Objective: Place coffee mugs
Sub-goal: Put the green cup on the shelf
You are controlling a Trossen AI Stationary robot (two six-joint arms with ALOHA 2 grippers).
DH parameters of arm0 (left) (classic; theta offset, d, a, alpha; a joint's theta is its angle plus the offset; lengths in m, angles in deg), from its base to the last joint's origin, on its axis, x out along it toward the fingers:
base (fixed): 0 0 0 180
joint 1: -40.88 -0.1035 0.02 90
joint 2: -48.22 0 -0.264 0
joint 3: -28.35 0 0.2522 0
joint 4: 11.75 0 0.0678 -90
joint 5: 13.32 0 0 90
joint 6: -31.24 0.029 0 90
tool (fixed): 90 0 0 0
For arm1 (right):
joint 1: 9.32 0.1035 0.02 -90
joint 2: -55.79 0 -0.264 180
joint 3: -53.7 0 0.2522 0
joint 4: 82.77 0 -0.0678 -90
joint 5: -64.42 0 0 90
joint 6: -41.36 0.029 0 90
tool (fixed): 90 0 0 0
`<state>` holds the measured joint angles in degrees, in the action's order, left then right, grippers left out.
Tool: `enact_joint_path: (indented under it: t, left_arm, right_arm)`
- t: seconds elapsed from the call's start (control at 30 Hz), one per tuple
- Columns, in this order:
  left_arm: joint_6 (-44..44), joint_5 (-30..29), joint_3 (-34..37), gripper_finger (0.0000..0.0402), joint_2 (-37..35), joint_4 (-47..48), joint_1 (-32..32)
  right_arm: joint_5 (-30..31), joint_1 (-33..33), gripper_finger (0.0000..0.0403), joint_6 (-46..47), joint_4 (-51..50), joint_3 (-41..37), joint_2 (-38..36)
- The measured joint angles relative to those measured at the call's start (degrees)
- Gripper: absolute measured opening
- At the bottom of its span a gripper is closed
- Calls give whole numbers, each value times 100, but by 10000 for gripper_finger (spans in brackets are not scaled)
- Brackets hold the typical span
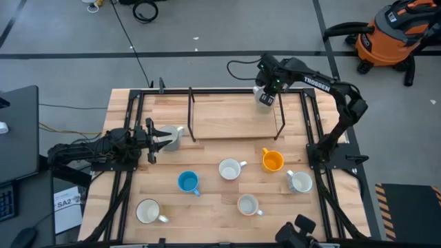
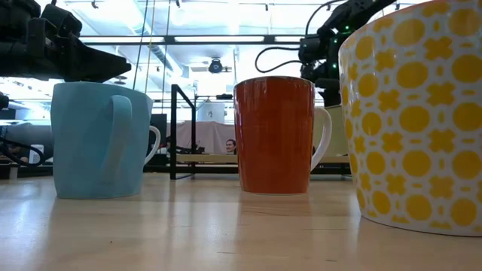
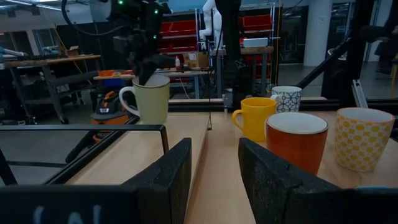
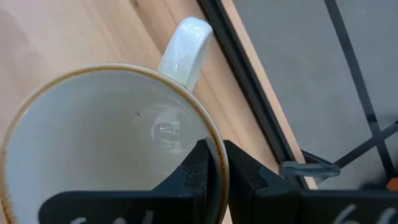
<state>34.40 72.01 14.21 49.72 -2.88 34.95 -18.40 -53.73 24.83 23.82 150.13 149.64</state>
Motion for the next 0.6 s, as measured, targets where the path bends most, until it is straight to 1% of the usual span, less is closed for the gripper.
enact_joint_path:
  t: [0.23,0.6]
  left_arm:
    - [0,1,1,139,0,0,0]
    - [0,1,2,139,0,0,1]
  right_arm:
    - [16,-38,38,-14,10,-2,0]
    - [74,-41,65,-18,5,-11,0]
